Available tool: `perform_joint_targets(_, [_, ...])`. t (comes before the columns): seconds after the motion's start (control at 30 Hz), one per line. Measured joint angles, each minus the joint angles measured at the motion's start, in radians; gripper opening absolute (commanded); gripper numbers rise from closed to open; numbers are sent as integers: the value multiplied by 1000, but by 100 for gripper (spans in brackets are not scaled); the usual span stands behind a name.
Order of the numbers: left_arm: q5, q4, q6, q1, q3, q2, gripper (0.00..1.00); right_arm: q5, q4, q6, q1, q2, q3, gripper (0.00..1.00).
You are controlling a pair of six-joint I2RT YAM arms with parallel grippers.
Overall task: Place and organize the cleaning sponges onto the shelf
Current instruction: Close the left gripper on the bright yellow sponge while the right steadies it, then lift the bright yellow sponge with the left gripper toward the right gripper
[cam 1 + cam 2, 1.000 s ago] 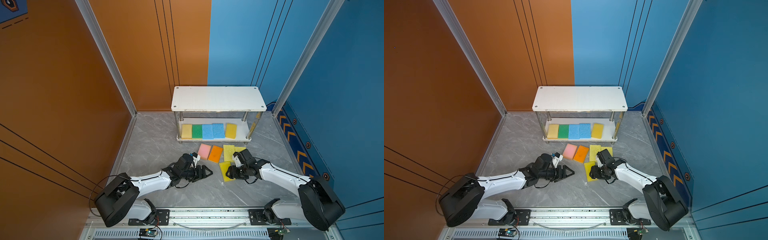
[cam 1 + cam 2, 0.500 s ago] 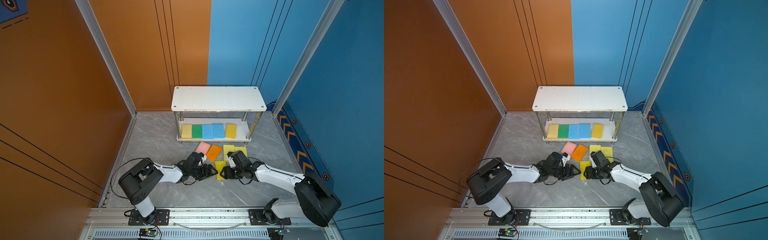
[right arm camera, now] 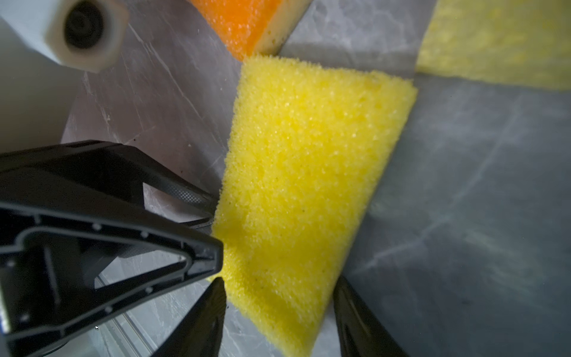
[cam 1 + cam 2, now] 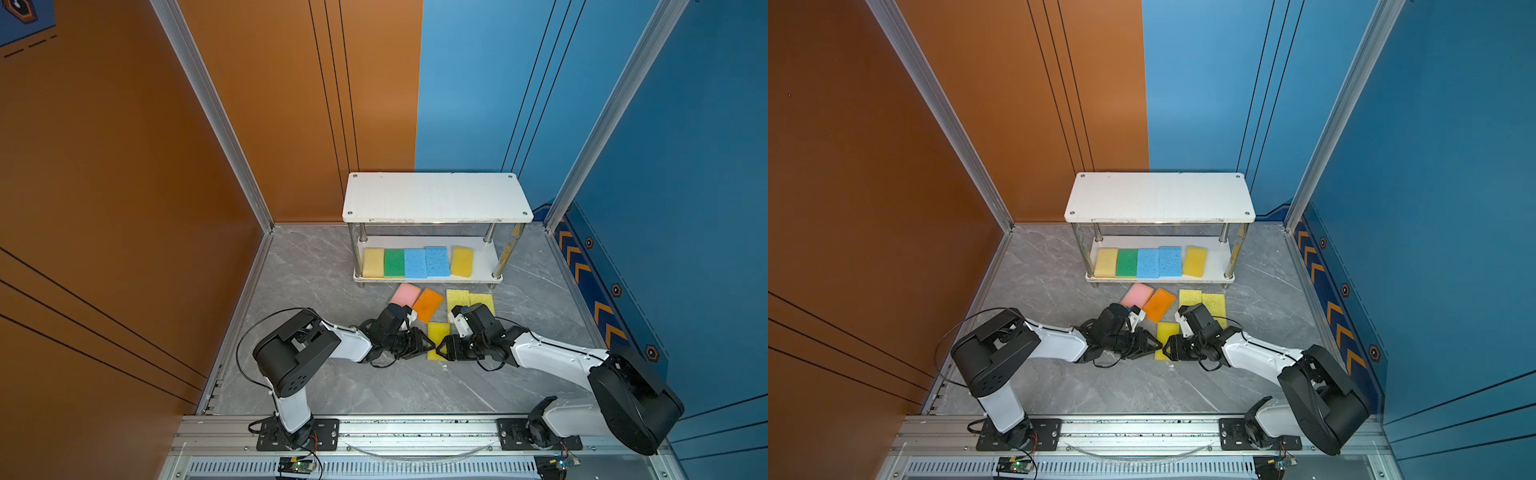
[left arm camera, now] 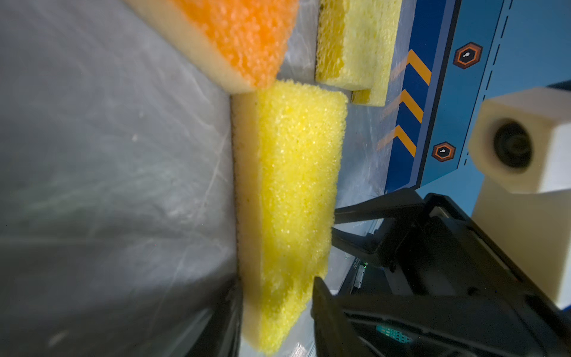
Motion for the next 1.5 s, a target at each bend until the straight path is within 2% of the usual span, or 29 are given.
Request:
perform_joint_targets(0.17, [9,22,-15,0,-17,3,0,-18,5,1,0,-1,-4,57])
perform_joint_targets(0.4, [16,30,-16,0,-49,-31,0,-21,-7,13,0,-82,-10,66])
perform_joint_targets(0.63, [18,27,-39,0,-124,-186,0,-17,-79,50,-35,-275,-12,71])
perform_joint_targets(0.83, [9,20,-105,16,-253,-470,0,-24,-165,131,-60,-450,-3,76])
perform_joint_targets(0.93, [-39,-81,-122,38,-290,-686,0,-29,-193,182,-45,-496,41,78])
perform_joint_targets(1.07, [-181,-326,-92,56,-243,-993,0,-28,-182,243,25,-500,122,82])
perform_joint_targets(1.17, [-266,-455,-74,80,-185,-1142,0,-17,-163,263,120,-467,188,82])
perform_joint_targets(1.3, [-324,-592,-58,123,-140,-1216,0,64,-203,238,262,-375,336,81])
perform_joint_targets(1.5, [-341,-756,-36,167,-128,-1228,0,266,-369,107,425,-206,629,74])
